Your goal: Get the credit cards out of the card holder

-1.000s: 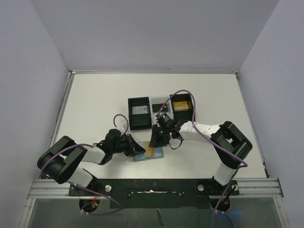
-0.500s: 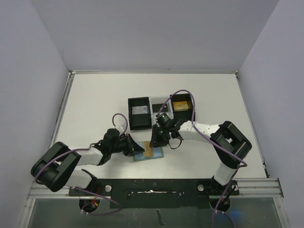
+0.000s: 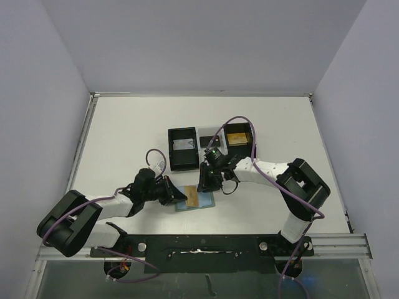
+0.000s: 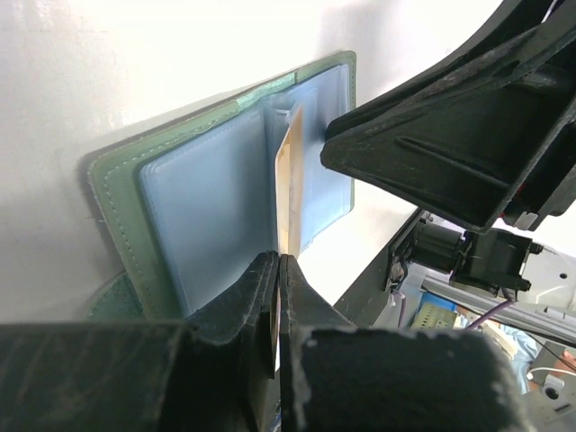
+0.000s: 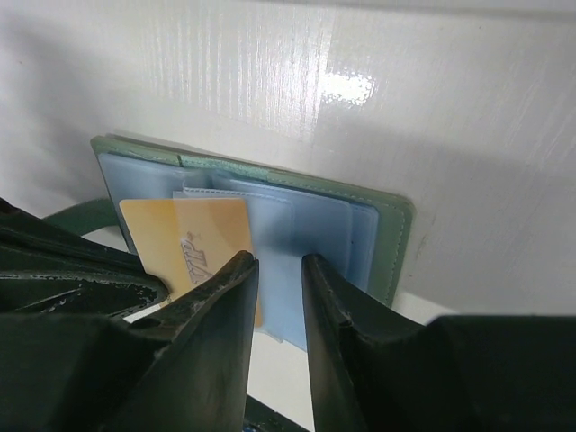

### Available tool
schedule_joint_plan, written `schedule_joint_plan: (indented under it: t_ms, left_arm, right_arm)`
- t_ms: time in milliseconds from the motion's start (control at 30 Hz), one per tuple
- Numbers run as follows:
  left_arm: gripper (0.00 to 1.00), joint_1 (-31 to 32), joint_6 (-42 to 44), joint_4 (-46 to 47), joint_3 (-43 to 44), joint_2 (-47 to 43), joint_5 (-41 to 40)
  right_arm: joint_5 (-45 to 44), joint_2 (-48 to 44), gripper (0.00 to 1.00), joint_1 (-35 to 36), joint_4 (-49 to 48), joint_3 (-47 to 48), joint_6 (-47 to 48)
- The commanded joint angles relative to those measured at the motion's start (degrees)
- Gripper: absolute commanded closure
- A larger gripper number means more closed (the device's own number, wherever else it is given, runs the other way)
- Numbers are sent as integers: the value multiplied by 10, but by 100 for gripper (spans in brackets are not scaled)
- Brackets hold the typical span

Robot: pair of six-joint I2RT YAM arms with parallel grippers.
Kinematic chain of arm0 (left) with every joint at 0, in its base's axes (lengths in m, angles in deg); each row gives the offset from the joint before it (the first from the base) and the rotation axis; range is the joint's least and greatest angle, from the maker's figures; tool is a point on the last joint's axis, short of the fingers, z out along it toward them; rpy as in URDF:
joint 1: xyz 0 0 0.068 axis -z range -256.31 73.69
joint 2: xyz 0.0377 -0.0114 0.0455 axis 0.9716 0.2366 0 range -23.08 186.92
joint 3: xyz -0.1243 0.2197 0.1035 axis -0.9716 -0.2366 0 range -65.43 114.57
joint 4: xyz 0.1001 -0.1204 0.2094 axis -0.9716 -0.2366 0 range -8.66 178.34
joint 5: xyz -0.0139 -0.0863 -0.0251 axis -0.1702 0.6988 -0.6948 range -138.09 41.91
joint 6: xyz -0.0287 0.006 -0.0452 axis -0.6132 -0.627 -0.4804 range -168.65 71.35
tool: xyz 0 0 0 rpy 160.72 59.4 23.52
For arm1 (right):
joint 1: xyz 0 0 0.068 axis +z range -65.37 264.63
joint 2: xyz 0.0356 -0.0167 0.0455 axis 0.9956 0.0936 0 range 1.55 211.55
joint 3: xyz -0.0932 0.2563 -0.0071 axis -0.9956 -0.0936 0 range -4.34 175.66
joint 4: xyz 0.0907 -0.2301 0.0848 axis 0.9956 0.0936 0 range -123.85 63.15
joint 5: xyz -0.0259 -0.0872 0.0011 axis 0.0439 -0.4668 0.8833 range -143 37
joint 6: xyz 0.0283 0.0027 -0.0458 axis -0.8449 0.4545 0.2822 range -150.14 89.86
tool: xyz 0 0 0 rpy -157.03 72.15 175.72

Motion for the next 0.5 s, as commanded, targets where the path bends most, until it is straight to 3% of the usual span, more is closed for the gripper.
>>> schedule_joint_plan:
  t_ms: [0, 333, 467]
  left_arm:
    - [100, -3, 18, 2, 19, -7, 2]
    - [100, -2, 7, 23, 17, -10, 2]
    - [100, -2, -5, 41, 13, -8, 4]
  right_arm:
    - [-13, -32, 70, 2, 18, 30, 26]
    - [82, -8, 64, 8, -78, 12, -4]
    - [62, 9, 64, 8, -64, -5, -17]
